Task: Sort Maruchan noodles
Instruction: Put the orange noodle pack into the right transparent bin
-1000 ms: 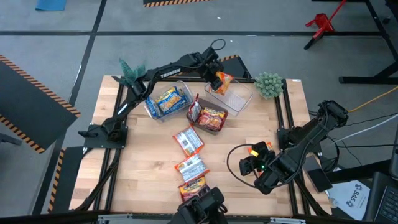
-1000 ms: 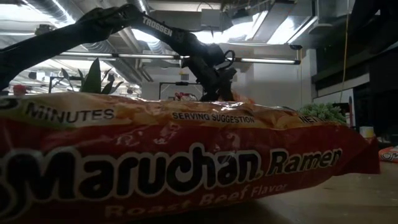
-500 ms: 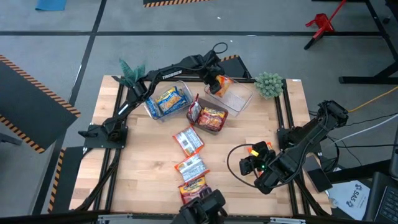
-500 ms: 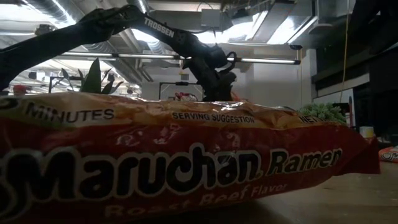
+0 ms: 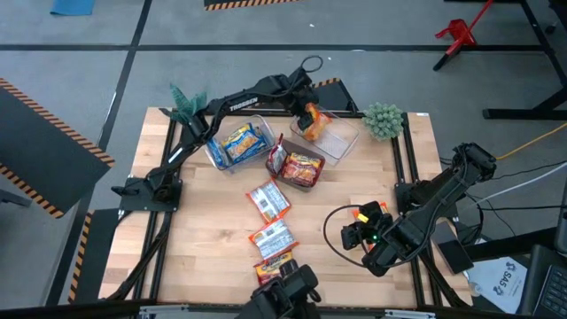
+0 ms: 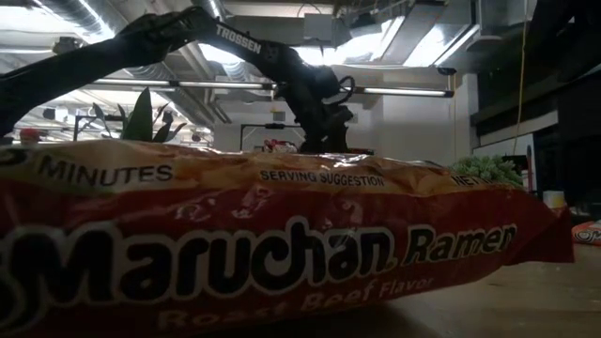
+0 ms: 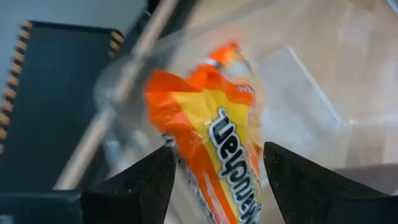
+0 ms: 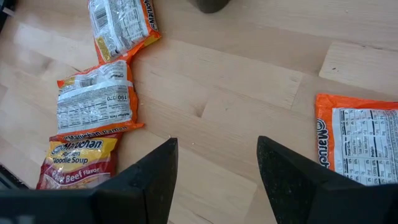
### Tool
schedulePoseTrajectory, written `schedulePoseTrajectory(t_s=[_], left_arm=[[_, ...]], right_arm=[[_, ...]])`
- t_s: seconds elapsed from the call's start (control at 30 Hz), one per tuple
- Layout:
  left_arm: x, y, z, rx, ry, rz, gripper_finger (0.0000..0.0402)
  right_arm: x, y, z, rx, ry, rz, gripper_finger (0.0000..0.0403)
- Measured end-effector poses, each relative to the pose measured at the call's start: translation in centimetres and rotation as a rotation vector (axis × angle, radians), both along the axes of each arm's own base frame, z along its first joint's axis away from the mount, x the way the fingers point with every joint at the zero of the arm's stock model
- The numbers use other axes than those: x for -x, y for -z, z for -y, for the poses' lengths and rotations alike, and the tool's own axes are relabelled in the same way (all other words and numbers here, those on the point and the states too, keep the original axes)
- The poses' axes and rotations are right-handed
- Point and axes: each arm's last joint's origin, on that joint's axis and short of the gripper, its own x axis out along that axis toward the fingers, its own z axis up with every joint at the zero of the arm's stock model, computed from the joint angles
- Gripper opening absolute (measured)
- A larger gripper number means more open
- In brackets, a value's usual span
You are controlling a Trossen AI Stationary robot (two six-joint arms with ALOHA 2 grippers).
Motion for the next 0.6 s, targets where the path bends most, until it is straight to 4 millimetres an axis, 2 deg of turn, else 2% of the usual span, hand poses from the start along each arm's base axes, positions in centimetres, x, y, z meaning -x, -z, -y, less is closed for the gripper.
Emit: schedulePoseTrajectory(t_s=[0.13, 0.33, 0.47, 0.6], left_arm=[[0.5, -1.7, -0.6, -0.006, -0.023, 0.025, 0.0239], [1.4, -2.9, -0.8, 0.028, -0.028, 0.031, 0.0239], [2.0, -4.4, -0.2, 0.191, 0.039, 0.127, 0.0237], [2.9, -6.3, 1.9, 0.462, 0.209, 0.204, 0.0235]], right_arm=[[0.0, 0.0, 0.0, -0.001, 0.000, -0.001, 0.0205], [0.0, 0.0, 0.0, 0.006, 0.001, 0.006, 0.0205], [0.0, 0.0, 0.0, 0.016, 0.002, 0.011, 0.0205], [0.2, 0.1, 0.1, 0.021, -0.055, -0.061, 0.0205]])
